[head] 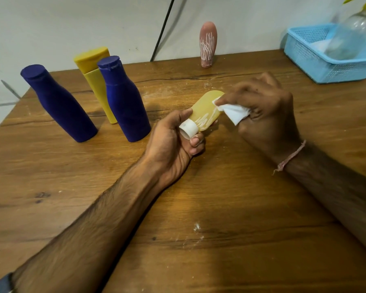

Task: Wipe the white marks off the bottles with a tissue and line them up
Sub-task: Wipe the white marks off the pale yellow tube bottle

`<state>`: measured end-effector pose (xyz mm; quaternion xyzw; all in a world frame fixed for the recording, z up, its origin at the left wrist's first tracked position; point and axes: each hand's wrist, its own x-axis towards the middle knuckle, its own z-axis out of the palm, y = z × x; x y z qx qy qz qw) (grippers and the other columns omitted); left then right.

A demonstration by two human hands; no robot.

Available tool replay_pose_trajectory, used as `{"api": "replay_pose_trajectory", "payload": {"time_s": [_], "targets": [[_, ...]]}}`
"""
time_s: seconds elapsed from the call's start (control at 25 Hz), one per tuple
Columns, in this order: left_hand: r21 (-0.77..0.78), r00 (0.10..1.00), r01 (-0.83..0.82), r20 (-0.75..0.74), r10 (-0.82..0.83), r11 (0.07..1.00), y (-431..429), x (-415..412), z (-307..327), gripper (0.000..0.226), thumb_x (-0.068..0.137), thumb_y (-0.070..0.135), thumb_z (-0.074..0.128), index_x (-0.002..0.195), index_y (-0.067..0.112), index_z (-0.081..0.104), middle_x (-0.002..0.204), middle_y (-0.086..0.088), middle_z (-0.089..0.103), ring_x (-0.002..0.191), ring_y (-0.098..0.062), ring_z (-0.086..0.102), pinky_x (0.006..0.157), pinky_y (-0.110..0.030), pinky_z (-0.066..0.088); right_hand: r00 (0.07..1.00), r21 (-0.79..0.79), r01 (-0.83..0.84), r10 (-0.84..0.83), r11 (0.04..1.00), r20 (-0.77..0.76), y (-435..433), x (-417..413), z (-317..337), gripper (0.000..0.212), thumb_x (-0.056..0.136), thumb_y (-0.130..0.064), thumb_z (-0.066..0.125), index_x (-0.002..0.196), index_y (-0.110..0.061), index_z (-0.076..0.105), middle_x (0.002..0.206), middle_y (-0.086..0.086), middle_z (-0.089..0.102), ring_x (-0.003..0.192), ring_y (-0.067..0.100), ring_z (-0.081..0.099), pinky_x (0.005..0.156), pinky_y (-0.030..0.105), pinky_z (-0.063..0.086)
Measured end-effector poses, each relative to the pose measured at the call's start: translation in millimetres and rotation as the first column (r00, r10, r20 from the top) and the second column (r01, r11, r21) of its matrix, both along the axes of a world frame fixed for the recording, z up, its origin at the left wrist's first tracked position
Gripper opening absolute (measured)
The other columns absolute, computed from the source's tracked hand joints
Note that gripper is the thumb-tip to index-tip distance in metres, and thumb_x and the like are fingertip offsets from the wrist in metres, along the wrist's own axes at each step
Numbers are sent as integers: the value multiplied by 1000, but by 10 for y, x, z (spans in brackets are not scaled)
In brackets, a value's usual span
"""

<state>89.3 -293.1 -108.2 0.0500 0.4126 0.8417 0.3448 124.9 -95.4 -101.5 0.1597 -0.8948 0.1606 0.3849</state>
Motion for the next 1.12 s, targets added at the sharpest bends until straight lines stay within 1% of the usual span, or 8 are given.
{"api": "replay_pose_trajectory", "payload": {"time_s": [0.08, 0.2, 0.36, 0.48, 0.64, 0.8, 0.96, 1.12], "targets": [[29, 1000, 2, 14, -2, 1000, -12, -16, -10, 41, 102, 21, 37, 132, -5, 47, 101, -23, 64, 53, -10, 41, 49, -22, 30, 1000, -23, 2, -2, 1000, 11, 9, -10, 21, 25, 83, -4, 72, 107, -9, 78, 106, 10, 75, 93, 34, 63, 72, 33, 44], [71, 1000, 14, 21, -16, 997, -16, -34, -17, 36, 101, 20, 36, 128, -2, 45, 100, -20, 60, 53, -10, 39, 47, -22, 29, 987, 58, -155, 153, 986, 44, 10, 3, 23, 25, 83, -6, 64, 103, -8, 79, 102, 10, 75, 90, 31, 62, 70, 34, 44], [59, 999, 28, 28, -30, 998, -20, -35, -12, 35, 101, 20, 35, 123, -3, 49, 95, -20, 64, 53, -10, 37, 48, -22, 27, 1000, 0, -8, 8, 1000, 25, 27, -16, 39, 29, 81, -3, 71, 109, -8, 77, 107, 12, 74, 96, 32, 63, 74, 31, 42], [111, 998, 38, 36, -42, 993, -29, -51, -32, 31, 99, 19, 35, 124, 2, 42, 93, -14, 59, 53, -10, 37, 48, -22, 28, 981, 102, -189, 185, 977, 51, -59, 28, 4, 24, 82, -6, 67, 103, -7, 79, 103, 11, 74, 92, 27, 61, 73, 30, 42], [108, 996, 48, 76, -56, 993, -28, -69, -38, 30, 101, 21, 34, 121, 1, 45, 95, -17, 62, 54, -10, 36, 50, -22, 27, 997, 21, -68, 68, 997, 26, -30, 0, 20, 25, 83, -6, 77, 108, -9, 78, 107, 10, 74, 95, 31, 62, 71, 40, 50], [140, 993, 54, 94, -68, 989, -34, -54, -29, 27, 103, 21, 31, 109, 2, 50, 82, -8, 55, 54, -8, 36, 54, -21, 22, 976, 114, -218, 215, 969, 40, -185, 46, -61, 23, 83, -3, 69, 103, -7, 79, 105, 9, 74, 90, 29, 58, 70, 32, 43], [163, 984, 54, 159, -80, 985, -32, -50, -18, 29, 103, 22, 32, 119, 2, 47, 91, -11, 57, 58, -8, 35, 54, -21, 24, 995, 41, -100, 99, 994, 18, -105, 16, -7, 21, 84, -8, 76, 105, -10, 79, 105, 8, 74, 90, 31, 61, 68, 35, 46], [165, 985, 31, 163, -59, 986, -42, -44, -5, 32, 104, 21, 31, 101, 1, 56, 80, -8, 54, 56, -8, 37, 53, -20, 26, 974, 113, -228, 225, 967, 37, -223, 44, -78, 20, 85, -3, 71, 102, -7, 80, 105, 9, 74, 88, 30, 59, 68, 34, 45]]}}
